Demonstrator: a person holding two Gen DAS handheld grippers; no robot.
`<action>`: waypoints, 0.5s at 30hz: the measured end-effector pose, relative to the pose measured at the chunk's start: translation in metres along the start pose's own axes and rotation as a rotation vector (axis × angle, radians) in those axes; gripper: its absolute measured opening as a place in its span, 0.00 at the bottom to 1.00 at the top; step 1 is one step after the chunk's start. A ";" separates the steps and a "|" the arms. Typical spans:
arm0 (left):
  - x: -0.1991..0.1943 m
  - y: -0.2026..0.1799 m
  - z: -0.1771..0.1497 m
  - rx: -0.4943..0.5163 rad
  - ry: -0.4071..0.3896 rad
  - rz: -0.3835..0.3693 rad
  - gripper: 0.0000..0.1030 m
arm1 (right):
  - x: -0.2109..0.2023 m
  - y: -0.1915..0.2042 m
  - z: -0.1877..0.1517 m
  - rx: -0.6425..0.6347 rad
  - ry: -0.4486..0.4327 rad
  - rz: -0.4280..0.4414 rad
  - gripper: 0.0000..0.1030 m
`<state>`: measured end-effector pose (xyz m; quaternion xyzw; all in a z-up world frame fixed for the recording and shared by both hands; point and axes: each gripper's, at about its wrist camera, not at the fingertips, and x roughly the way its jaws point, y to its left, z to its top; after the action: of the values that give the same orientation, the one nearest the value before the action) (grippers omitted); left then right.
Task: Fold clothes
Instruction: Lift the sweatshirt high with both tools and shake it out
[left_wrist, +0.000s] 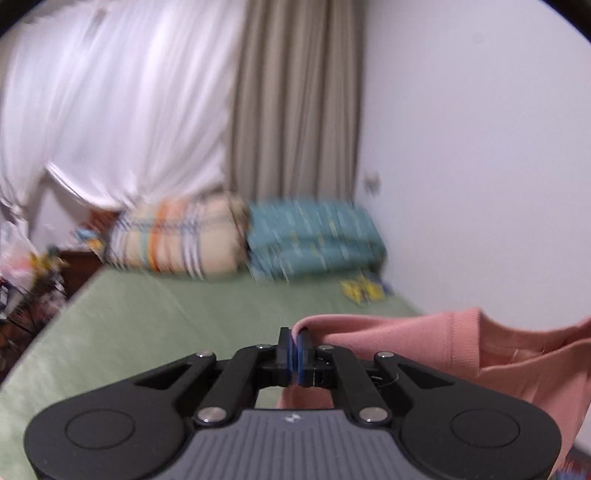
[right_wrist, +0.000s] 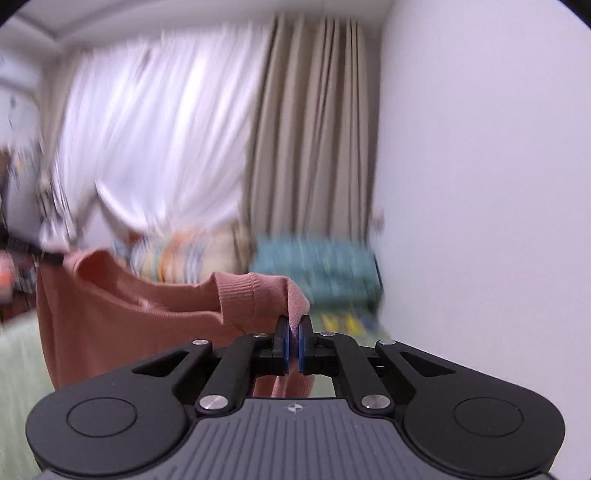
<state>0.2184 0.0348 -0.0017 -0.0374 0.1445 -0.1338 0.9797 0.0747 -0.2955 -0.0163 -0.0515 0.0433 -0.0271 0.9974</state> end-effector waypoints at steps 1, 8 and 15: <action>-0.020 0.008 0.015 0.003 -0.055 0.033 0.00 | -0.004 0.005 0.017 -0.006 -0.035 0.004 0.04; -0.112 0.050 0.074 -0.052 -0.172 0.016 0.00 | -0.031 0.047 0.118 -0.095 -0.146 0.062 0.04; -0.074 0.003 -0.043 0.186 0.098 -0.229 0.29 | -0.019 0.028 0.080 -0.141 0.044 0.080 0.04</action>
<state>0.1382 0.0568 -0.0230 0.0437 0.1739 -0.2591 0.9491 0.0639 -0.2583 0.0611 -0.1193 0.0693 0.0149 0.9903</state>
